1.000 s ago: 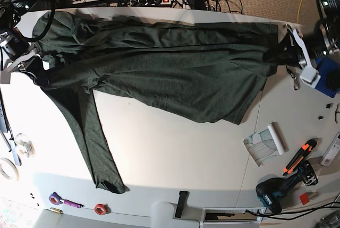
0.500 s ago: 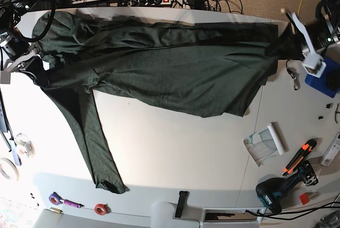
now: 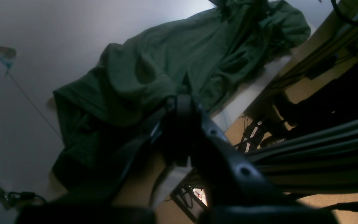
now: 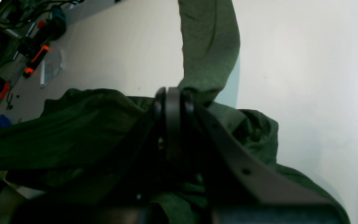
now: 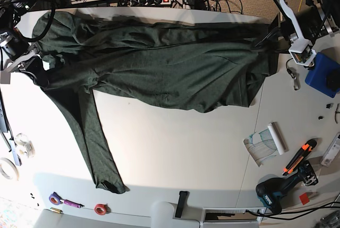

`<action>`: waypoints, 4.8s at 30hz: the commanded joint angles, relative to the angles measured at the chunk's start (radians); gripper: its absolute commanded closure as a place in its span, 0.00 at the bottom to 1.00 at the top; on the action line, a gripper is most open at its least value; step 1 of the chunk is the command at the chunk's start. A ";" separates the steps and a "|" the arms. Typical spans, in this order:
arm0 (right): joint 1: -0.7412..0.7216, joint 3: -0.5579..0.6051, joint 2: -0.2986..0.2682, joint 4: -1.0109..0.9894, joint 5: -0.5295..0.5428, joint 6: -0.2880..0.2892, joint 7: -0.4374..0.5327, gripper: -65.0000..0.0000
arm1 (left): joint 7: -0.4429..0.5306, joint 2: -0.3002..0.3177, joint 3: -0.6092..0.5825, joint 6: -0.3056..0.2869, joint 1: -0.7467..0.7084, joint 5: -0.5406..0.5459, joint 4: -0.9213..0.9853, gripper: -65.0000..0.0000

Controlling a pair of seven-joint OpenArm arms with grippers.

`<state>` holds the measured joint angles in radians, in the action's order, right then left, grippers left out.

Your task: Layout the t-shirt on the table in an organized manner, then fold the t-shirt properly

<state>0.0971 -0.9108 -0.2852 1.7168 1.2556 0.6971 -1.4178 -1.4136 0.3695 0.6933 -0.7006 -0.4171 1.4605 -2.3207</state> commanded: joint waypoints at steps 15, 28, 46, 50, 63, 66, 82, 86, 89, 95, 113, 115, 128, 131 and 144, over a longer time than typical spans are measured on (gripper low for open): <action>-0.009 -0.007 -0.023 0.017 0.027 0.001 0.021 1.00 | 0.245 -0.006 -0.025 0.002 0.184 -0.134 0.321 1.00; -0.008 -0.008 -0.023 0.017 -0.039 0.001 0.021 1.00 | 0.421 -0.006 -0.377 0.002 0.345 -0.508 0.458 1.00; -0.009 -0.007 -0.023 0.017 -0.136 0.001 0.021 1.00 | 0.498 0.010 -0.394 0.084 0.349 -0.804 0.458 0.87; -0.008 -0.007 -0.023 0.017 -0.264 0.001 0.021 0.92 | 0.536 0.045 -0.388 0.115 0.361 -0.826 0.458 0.62; -0.027 -0.008 -0.025 0.017 -0.288 0.001 0.144 0.70 | 0.584 0.173 -0.324 0.263 0.412 -0.797 0.458 0.62; -0.068 -0.007 -0.024 0.017 -0.293 0.001 0.196 0.70 | 0.584 0.169 -0.324 0.256 0.395 -0.724 0.458 0.62; -0.280 -0.005 -0.022 0.016 -0.341 0.001 0.247 0.70 | 0.585 -0.021 -0.324 0.230 0.386 -0.843 0.458 0.62; -0.280 -0.005 -0.023 0.016 -0.380 0.001 0.247 0.70 | 0.599 -0.021 -0.324 0.230 0.377 -0.874 0.458 0.62; -0.280 -0.005 -0.022 0.016 -0.383 0.001 0.247 0.70 | 0.607 -0.021 -0.324 0.233 0.371 -0.877 0.458 0.62; -0.280 -0.005 -0.010 0.016 -0.383 0.001 0.252 0.70 | 0.652 -0.021 -0.324 0.233 0.350 -0.877 0.458 0.62; -0.280 0.030 0.024 -0.028 -0.616 0.001 0.451 0.70 | 0.655 -0.021 -0.324 0.233 0.351 -0.860 0.458 0.62; -0.280 0.071 0.024 -0.076 -0.654 0.001 0.505 0.70 | 0.655 -0.026 -0.324 0.233 0.351 -0.856 0.458 0.62; -0.412 0.339 0.019 -0.518 -1.075 -0.138 0.991 0.70 | 0.637 -0.046 -0.324 0.233 0.319 -0.855 0.459 0.62; -0.486 0.339 0.012 -0.594 -1.079 -0.166 1.003 0.70 | 0.636 -0.060 -0.325 0.233 0.299 -0.853 0.459 0.62; -0.678 0.341 -0.090 -1.086 -1.107 -0.179 1.027 0.70 | 0.573 -0.159 -0.340 0.112 0.252 -0.630 0.459 0.62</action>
<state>-0.5510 -0.5694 -0.3588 0.6144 0.1333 0.5133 -0.4133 -0.8642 0.2035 0.3531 -0.5804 -0.1783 0.8051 -1.8473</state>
